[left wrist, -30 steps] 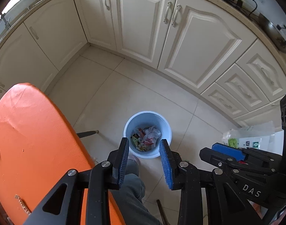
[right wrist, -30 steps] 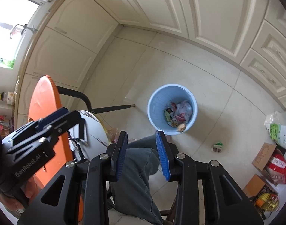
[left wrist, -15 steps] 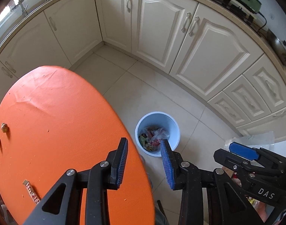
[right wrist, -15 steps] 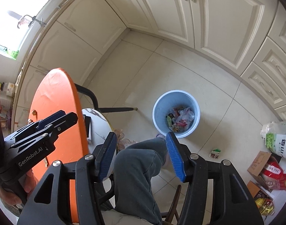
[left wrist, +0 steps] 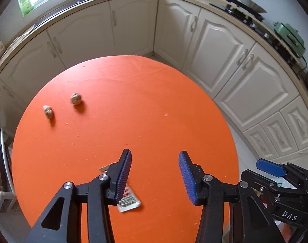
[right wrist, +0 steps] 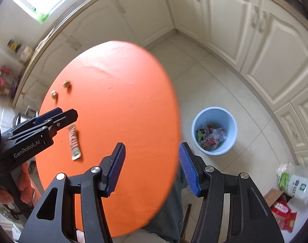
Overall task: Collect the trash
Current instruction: 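Move both open grippers back over the table, then grasp the red-checkered wrapper with the right gripper, then grasp a brown lump with the left gripper while the right holds the wrapper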
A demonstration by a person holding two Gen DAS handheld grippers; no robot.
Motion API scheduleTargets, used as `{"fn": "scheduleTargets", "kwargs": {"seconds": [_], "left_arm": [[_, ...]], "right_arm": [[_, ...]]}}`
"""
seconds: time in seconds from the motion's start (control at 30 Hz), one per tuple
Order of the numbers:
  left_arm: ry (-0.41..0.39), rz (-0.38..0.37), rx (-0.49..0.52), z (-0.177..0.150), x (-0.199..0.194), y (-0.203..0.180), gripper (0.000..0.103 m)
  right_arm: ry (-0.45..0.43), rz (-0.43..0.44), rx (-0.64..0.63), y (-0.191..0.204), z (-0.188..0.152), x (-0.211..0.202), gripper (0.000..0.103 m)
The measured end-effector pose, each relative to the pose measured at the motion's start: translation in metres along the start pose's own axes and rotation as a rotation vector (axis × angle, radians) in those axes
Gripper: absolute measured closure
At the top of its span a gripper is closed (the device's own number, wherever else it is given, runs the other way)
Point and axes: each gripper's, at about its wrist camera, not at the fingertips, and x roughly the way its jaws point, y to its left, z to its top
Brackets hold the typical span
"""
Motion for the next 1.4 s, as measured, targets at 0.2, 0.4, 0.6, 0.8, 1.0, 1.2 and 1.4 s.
{"fn": "scheduleTargets", "kwargs": {"seconds": [0.2,0.4,0.6,0.8,1.0,1.2,1.4], "left_arm": [[-0.007,0.058,-0.112,-0.03,-0.034,0.075,0.057],[0.009,0.08,-0.221,-0.063,-0.055,0.13,0.057],[0.058,0.066,-0.276,-0.089,-0.06,0.166,0.057],[0.074,0.073,-0.316,-0.101,-0.064,0.185,0.057],[0.083,0.072,-0.329,-0.097,-0.057,0.198,0.056],[0.099,0.064,-0.312,-0.076,-0.032,0.196,0.056],[0.102,0.047,-0.278,-0.058,-0.02,0.184,0.056]], "right_arm": [[0.044,0.018,-0.166,0.089,-0.001,0.025,0.046],[0.132,0.015,-0.315,0.158,-0.015,0.063,0.046],[0.202,-0.026,-0.409,0.197,-0.028,0.103,0.046],[0.201,-0.148,-0.457,0.214,-0.029,0.127,0.046],[0.199,-0.185,-0.49,0.224,-0.025,0.141,0.064],[0.203,-0.153,-0.534,0.23,-0.025,0.143,0.081],[0.197,-0.125,-0.485,0.219,-0.015,0.137,0.088]]}}
